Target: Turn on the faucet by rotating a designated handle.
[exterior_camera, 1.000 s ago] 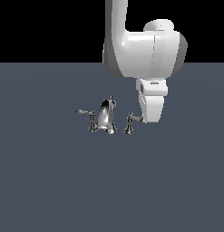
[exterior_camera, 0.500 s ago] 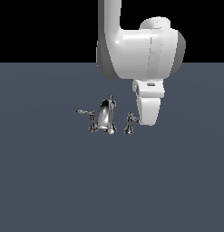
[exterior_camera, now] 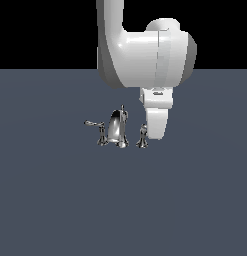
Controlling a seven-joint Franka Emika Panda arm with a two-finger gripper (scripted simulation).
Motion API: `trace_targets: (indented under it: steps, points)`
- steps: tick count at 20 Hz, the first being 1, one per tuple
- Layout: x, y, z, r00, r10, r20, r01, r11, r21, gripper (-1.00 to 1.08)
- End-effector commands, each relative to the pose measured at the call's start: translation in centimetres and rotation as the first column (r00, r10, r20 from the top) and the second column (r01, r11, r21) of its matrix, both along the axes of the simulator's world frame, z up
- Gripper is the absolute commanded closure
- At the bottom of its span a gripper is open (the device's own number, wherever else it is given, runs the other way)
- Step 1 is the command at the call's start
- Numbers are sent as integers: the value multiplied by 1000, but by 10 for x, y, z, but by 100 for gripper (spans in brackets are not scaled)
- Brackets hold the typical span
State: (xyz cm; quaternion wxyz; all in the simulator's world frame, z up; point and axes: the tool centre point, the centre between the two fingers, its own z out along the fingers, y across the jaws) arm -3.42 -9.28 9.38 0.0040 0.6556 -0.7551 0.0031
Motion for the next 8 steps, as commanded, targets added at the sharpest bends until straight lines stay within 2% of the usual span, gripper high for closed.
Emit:
trace_targets:
  steps: [1, 8]
  points:
    - [9, 28, 0, 1000, 31, 3, -31, 999, 6, 108]
    - [22, 66, 0, 999, 51, 2, -51, 999, 10, 108]
